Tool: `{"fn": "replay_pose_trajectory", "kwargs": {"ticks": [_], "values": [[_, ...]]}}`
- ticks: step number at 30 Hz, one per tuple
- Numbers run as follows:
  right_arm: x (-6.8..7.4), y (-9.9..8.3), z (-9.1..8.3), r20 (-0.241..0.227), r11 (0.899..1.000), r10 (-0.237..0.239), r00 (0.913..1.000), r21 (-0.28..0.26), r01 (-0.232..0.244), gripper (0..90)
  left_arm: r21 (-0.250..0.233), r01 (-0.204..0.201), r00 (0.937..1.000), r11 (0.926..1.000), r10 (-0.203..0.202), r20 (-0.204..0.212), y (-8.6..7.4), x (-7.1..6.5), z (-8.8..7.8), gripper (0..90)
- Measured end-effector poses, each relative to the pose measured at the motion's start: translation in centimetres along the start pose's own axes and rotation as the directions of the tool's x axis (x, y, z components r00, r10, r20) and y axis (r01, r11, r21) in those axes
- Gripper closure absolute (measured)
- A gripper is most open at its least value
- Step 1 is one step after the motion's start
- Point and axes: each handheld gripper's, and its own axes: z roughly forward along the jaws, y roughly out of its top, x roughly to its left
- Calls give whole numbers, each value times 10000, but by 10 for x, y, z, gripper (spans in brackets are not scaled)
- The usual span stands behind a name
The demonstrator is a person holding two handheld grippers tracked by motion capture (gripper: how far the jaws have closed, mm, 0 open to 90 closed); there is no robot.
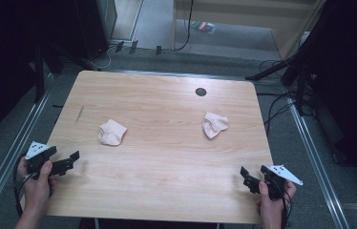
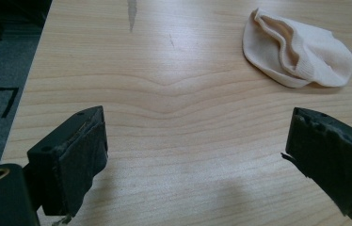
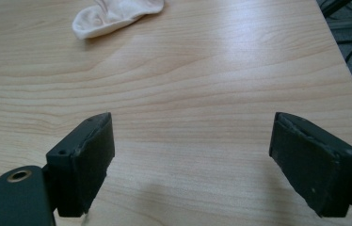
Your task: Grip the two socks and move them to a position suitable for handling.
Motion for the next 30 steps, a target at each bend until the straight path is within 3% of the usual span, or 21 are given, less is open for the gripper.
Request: {"fn": "replay_pose_trajectory", "kwargs": {"ticks": [5, 8, 12, 13, 15, 19, 22, 26, 30], "values": [[1, 2, -4, -268, 9997, -84, 9996, -213, 78, 216, -120, 40, 9999, 9999, -41, -95, -1, -1, -1, 66], [6, 9, -9, -463, 9979, -47, 9989, -643, 17, 253, -322, -97, 9999, 9994, 93, -121, -1, -1, -3, 66], [13, 20, -11, -733, 9962, 63, 9973, -863, -127, 244, -360, -136, 9997, 9993, 128, -231, -2, -3, -3, 66], [21, 29, -11, -951, 9960, -64, 9955, -897, -22, 206, -332, -222, 9993, 9992, 212, -305, -2, -4, -3, 67], [25, 32, -10, -893, 9957, -181, 9958, -926, 98, 204, -285, -311, 9989, 9991, 301, -358, -2, -4, -3, 67], [46, 49, 1, -1496, 9945, -746, 9859, -840, 625, 162, -217, -328, 9989, 9992, 321, -347, -1, -4, -2, 66], [54, 55, 11, -1393, 9941, -970, 9855, -618, 891, 174, -180, -269, 9991, 9995, 263, -319, -1, -4, -2, 66], [72, 69, 37, -1274, 9908, -1350, 9826, -232, 1332, 180, -160, -259, 9993, 9995, 255, -258, -1, -3, -2, 66], [81, 81, 55, -1289, 9912, -1324, 9828, -199, 1309, 180, -182, -213, 9995, 9996, 209, -219, -1, -3, -2, 66]]}}
